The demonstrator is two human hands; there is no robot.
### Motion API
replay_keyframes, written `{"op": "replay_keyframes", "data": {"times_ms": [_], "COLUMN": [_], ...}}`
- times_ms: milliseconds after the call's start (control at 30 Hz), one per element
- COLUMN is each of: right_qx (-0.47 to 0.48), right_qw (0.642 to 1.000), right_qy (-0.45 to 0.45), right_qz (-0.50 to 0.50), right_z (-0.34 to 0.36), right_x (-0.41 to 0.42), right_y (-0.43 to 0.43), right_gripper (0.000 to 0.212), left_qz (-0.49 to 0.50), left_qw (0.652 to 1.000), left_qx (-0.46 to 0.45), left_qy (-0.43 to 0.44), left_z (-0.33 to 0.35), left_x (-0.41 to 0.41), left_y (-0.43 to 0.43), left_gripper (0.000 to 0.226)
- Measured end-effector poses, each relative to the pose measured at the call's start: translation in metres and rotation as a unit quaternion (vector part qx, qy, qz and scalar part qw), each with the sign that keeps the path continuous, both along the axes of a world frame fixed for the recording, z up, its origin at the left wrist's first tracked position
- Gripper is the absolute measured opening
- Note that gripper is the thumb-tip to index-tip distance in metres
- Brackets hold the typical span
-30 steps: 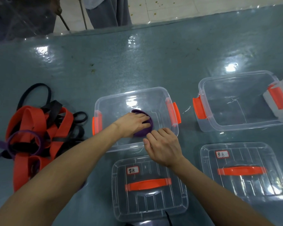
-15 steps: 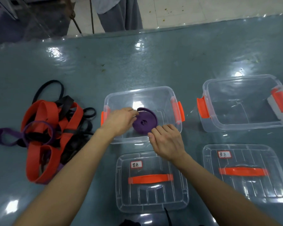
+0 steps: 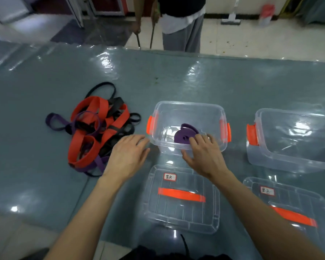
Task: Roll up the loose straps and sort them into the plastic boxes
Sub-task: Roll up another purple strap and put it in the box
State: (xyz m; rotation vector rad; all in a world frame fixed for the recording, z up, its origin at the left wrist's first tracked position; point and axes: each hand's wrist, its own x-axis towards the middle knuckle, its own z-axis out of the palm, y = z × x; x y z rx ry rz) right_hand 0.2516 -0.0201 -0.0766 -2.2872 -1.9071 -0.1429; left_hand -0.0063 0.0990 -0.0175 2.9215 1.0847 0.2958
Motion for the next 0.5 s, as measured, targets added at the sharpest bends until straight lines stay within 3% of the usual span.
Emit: {"op": "replay_keyframes", "data": {"times_ms": [233,367,433,500], "right_qx": [0.093,0.068,0.031,-0.037], "right_qw": [0.994,0.993,0.994,0.993], "right_qy": [0.018,0.051,0.072,0.097], "right_qz": [0.051,0.079,0.075,0.058], "right_z": [0.037,0.022,0.005,-0.015], "right_x": [-0.1,-0.168,-0.198,-0.226], "right_y": [0.024,0.05,0.066,0.082], "right_gripper": [0.016,0.014,0.013,0.027], "left_qz": [0.084,0.105,0.116,0.113], "left_qw": [0.996,0.992,0.987,0.979], "left_qx": [0.002,-0.029,-0.068,-0.108], "left_qy": [0.03,0.068,0.091,0.132], "left_z": [-0.015,-0.042,-0.056,-0.072], "left_x": [-0.105,-0.171,-0.204,-0.234], "left_y": [0.017,0.053,0.076,0.1], "left_gripper": [0.028,0.034,0.049,0.071]}}
